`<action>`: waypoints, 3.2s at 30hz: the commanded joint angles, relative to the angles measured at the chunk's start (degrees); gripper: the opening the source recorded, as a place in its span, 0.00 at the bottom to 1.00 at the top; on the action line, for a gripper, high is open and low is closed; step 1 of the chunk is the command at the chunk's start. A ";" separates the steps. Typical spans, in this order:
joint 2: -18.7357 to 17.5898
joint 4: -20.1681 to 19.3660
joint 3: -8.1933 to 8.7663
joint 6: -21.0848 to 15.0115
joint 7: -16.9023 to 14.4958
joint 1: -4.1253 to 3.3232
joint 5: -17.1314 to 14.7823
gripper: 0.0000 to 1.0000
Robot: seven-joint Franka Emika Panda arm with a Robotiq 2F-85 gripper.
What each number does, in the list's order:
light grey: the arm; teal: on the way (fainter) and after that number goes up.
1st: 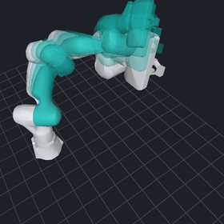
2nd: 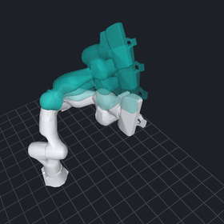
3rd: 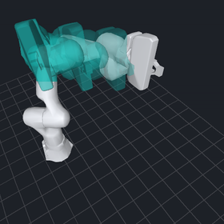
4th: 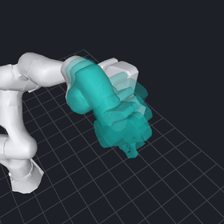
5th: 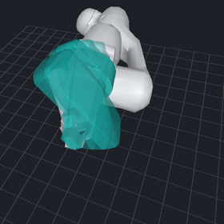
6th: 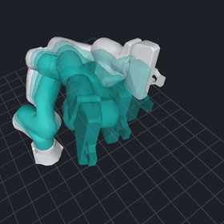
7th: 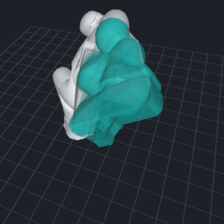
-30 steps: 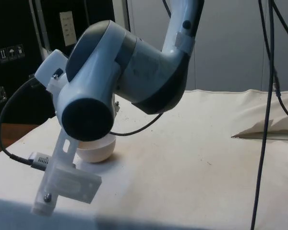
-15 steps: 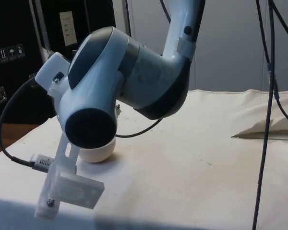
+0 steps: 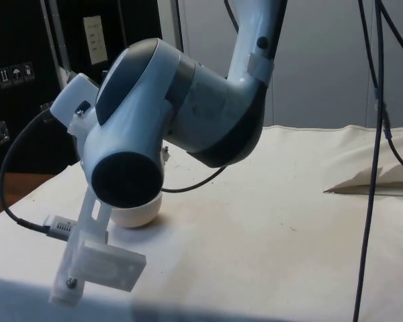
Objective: Pour the coffee beans from the cup into the bowl.
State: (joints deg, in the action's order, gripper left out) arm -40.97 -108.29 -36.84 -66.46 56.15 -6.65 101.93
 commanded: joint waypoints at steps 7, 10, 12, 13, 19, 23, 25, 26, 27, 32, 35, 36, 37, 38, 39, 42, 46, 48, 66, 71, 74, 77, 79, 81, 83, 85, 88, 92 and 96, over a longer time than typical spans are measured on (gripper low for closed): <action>0.57 -0.52 0.00 -0.63 -0.06 1.32 -0.23 0.00; 0.80 -0.69 0.00 -0.74 -0.17 1.89 -0.29 0.00; 0.97 -0.74 0.00 -0.86 -0.17 2.29 -0.40 0.00; 1.03 -0.80 -0.06 -0.86 -0.17 2.46 -0.40 0.00; 1.32 -1.03 -0.11 -1.03 -0.17 3.61 -0.57 0.00; 0.86 -0.57 0.23 -0.11 0.06 3.55 -0.46 0.00; 1.72 -1.49 -0.06 -1.20 -0.06 4.76 -0.92 0.00; 1.83 -1.60 -0.06 -1.20 -0.06 4.93 -0.92 0.00; 2.01 -1.72 -0.06 -1.26 -0.06 5.16 -0.97 0.00; 2.18 -1.66 0.34 -0.46 0.06 5.33 -0.86 0.00; 3.38 -2.64 0.00 -1.49 -0.23 6.42 -1.38 0.00; 3.50 -2.75 0.00 -1.49 -0.29 6.53 -1.49 0.00; 3.78 -2.86 0.00 -1.55 -0.34 6.65 -1.60 0.00; 4.01 -3.04 0.00 -1.55 -0.40 6.82 -1.72 0.00; 4.24 -3.15 0.00 -1.55 -0.46 6.88 -1.83 0.00; 4.76 -3.50 0.00 -1.60 -0.57 7.16 -2.01 0.00; 6.36 -4.47 0.29 -2.06 -0.92 7.73 -2.69 0.00; 7.05 -4.87 0.40 -2.35 -1.09 7.96 -3.04 0.00; 13.75 -9.00 2.92 -5.56 -2.18 9.22 -6.47 0.00; 15.64 -10.20 3.84 -6.70 -2.23 9.45 -7.79 0.00; 16.79 -10.94 4.35 -7.39 -2.23 9.51 -8.71 0.00; 17.07 -11.00 5.27 -6.82 -1.83 8.88 -9.22 0.00; 18.68 -11.92 5.33 -8.77 -2.64 9.51 -10.54 0.00; 19.31 -12.20 5.67 -9.22 -2.81 9.45 -11.23 0.00; 20.11 -12.55 6.07 -9.91 -3.09 9.40 -12.43 0.00; 19.71 -12.20 6.47 -8.94 -2.58 8.88 -12.26 0.00; 20.80 -12.72 6.42 -10.60 -3.21 9.40 -13.81 0.00; 21.37 -12.72 6.70 -11.46 -3.15 9.45 -15.64 0.00; 21.60 -12.78 6.88 -12.03 -3.04 9.45 -16.73 0.00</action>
State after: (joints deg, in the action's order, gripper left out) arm -19.88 -120.66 -29.56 -77.46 53.46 2.23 85.26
